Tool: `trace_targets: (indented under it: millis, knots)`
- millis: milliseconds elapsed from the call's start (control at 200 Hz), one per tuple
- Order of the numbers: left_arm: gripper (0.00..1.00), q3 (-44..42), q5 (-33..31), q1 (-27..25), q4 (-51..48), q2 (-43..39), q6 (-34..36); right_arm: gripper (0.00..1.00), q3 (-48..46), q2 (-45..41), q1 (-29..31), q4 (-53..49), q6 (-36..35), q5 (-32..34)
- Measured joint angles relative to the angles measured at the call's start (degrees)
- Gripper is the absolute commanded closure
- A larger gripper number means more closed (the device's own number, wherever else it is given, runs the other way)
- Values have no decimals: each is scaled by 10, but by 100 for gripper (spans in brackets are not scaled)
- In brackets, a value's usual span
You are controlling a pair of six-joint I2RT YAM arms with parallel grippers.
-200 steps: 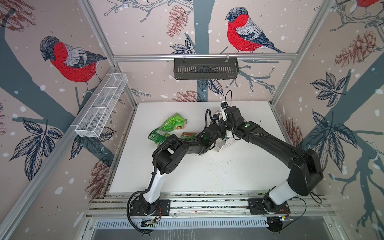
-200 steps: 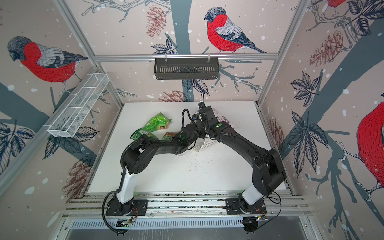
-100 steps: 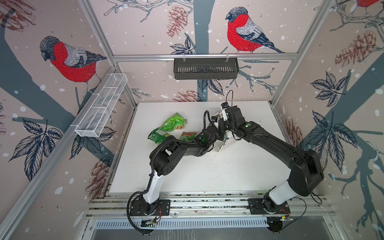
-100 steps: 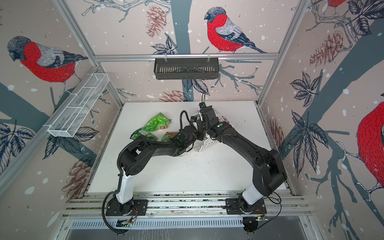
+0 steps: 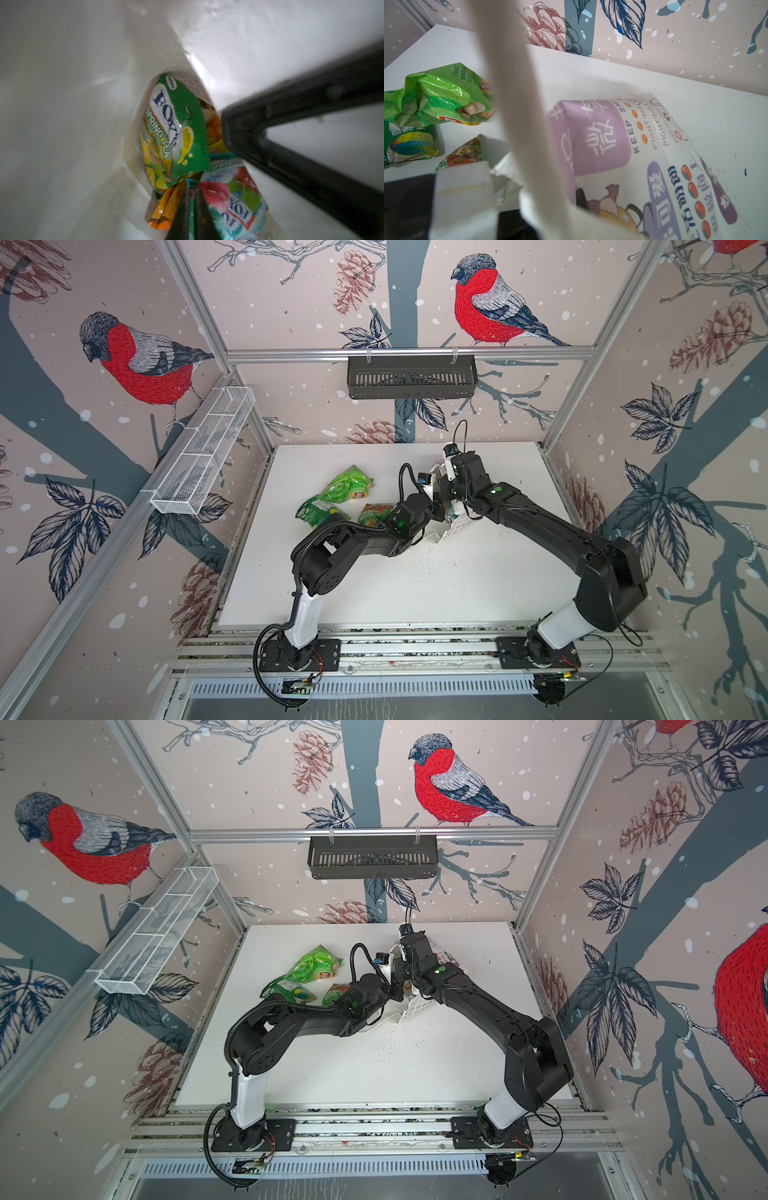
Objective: Take the snacks out of the paper bag
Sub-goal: 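Lower the left gripper into the bag toward the green FOX's Spring Tea packet, then close the left gripper on the green FOX's Spring Tea packet inside the bag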
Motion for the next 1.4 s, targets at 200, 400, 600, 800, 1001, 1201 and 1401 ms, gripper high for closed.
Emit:
trace_targets:
  millis: [200,400,600,800,1001,1201,1401]
  knots:
    - [31,14,49,3,17,24,4,100,1,-3,-1,-6,1,-3]
    - [23,17,49,4,30,32,20,100,1,-6,-3,-10,1,-3]
    - [21,80,35,4,13,74,31,100,1,-3,-5,-5,2,2]
    - [29,114,1,4,1,97,30,100,-3,-3,-5,8,2,3]
    - [44,152,-31,4,-5,123,29,100,-5,-3,-6,18,12,-4]
    - [61,178,-40,4,-4,140,30,100,-9,-3,-13,29,13,-6]
    - [93,183,-51,4,-5,145,35,100,-14,-3,-19,39,15,-18]
